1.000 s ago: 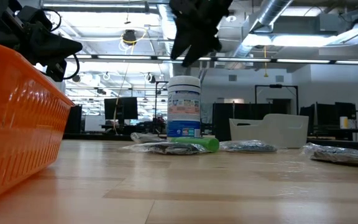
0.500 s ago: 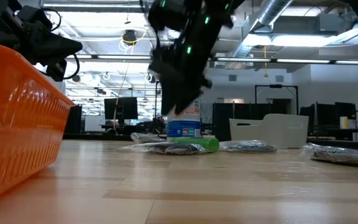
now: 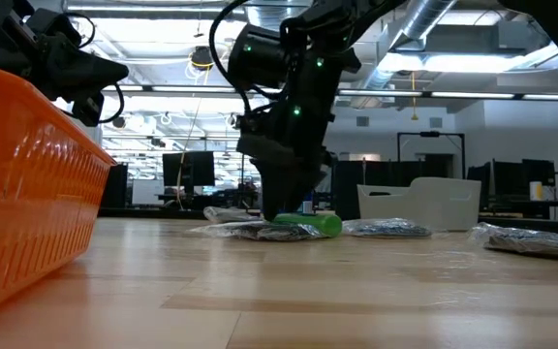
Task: Pick & Place Travel size toiletries
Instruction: Put the green shampoo into the gray basket
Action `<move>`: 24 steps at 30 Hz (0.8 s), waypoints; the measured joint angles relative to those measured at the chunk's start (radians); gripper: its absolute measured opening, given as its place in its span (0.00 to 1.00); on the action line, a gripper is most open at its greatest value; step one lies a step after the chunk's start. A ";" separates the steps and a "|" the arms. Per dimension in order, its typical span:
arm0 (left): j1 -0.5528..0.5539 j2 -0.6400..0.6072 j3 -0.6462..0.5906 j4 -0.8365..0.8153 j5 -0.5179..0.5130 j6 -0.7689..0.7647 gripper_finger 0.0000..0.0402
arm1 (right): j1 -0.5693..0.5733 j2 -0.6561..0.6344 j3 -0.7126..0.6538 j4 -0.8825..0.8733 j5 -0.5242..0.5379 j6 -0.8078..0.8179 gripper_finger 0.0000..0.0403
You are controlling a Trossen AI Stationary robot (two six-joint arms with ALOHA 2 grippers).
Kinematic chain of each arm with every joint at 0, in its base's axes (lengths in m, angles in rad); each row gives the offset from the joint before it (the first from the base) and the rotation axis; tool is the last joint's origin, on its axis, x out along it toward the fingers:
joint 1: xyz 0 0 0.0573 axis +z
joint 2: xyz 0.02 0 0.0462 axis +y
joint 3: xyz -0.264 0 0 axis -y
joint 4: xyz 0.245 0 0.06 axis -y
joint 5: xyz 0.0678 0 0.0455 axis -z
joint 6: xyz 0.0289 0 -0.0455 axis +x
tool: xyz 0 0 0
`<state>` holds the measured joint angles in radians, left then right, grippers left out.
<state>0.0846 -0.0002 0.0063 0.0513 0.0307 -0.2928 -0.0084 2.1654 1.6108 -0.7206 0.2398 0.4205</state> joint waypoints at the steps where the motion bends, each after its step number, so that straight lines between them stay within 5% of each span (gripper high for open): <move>1: 0.000 0.000 0.000 0.000 0.000 0.000 0.00 | -0.001 0.000 0.000 0.001 0.000 0.004 0.59; 24: 0.000 0.000 0.000 0.001 0.000 0.000 0.00 | -0.041 -0.003 -0.082 0.079 -0.045 0.056 0.59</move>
<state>0.0847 -0.0002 0.0063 0.0525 0.0307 -0.2928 -0.0498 2.1626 1.5284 -0.6420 0.1953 0.4762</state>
